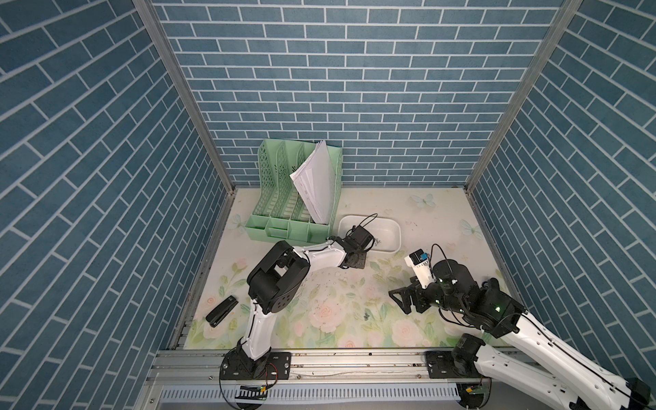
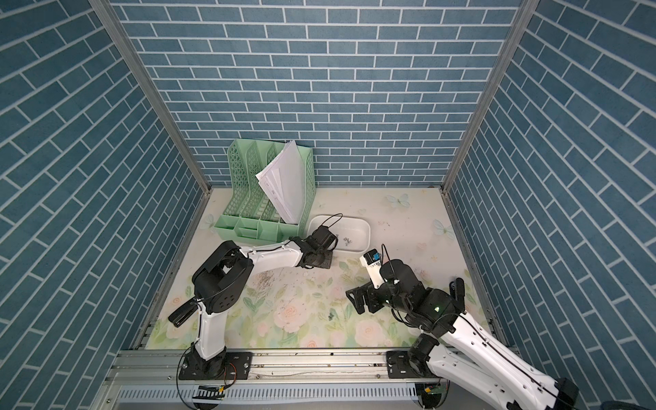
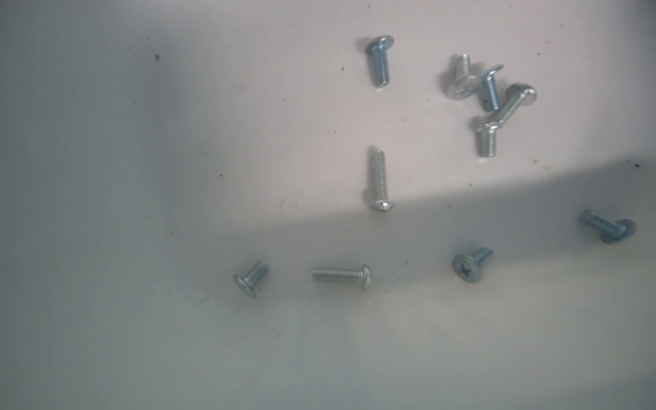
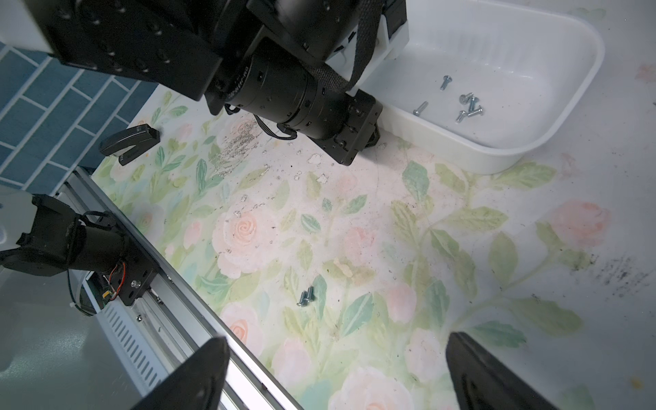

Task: Put the screws on the desktop into the storage box
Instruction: Pick up the screw from the center of the board, then place the screw in the storage box.

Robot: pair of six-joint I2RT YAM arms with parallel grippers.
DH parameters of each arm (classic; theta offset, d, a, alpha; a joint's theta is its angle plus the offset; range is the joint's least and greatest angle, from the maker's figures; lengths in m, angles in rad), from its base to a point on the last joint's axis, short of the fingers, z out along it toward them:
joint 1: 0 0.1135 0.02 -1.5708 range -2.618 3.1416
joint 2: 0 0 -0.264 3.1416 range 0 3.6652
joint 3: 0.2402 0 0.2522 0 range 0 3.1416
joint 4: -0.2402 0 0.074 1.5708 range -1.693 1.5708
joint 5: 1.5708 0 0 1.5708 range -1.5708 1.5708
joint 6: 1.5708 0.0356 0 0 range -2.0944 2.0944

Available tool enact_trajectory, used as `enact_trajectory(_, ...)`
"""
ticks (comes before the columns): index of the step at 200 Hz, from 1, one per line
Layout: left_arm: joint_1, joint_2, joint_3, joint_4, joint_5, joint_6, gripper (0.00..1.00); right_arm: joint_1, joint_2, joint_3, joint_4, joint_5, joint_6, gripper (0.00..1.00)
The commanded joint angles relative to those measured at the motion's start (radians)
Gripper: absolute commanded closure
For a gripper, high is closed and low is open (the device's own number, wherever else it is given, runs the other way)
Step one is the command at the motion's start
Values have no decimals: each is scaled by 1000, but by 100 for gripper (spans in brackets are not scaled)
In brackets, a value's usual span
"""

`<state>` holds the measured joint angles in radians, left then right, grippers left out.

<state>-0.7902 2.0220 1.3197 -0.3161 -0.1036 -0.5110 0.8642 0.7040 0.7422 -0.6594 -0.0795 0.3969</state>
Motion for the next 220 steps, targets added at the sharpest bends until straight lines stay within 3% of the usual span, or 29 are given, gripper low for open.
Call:
enact_trajectory(1,3,12,-19,-46,23,2,90,7,-1,-14,-2,-2,14,0)
enact_trajectory(112,3,-191,-26,-77,205,41,91,6,-11,-12,-1,24,16,0)
enact_trajectory(199,102,-105,139,-25,287,41,89,6,-24,-12,1,27,17,1)
enact_trajectory(220,123,-72,171,-23,289,41,83,7,-24,-12,0,27,17,0)
